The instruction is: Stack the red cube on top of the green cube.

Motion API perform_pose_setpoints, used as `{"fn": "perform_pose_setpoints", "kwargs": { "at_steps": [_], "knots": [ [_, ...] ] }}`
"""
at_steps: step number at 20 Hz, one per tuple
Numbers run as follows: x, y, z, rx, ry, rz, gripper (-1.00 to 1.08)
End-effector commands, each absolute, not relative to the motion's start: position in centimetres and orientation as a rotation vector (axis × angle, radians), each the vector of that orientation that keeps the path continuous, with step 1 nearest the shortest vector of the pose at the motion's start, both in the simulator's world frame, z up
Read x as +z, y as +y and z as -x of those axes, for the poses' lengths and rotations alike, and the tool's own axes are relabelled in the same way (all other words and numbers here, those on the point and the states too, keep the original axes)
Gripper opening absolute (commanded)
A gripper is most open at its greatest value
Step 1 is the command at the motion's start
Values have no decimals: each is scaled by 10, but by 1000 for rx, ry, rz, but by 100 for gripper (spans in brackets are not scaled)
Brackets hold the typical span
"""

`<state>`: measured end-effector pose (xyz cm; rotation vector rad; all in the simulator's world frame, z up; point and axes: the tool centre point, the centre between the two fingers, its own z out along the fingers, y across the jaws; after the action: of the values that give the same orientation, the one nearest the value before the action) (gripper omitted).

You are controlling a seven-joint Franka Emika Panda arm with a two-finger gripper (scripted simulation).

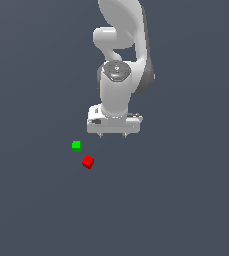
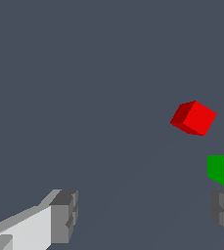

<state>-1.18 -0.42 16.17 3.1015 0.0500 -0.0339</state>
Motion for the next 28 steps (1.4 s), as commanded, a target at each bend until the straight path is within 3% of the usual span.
{"fn": "perform_pose_setpoints", "kwargs": {
  "at_steps": [1,11,28],
  "knots": [
    [162,-4,12,-34,50,-3101,100],
    [145,-24,-3,-28,-94,-3106,100],
    [75,-117,-45,-1,-699,-3060,100]
  ]
}}
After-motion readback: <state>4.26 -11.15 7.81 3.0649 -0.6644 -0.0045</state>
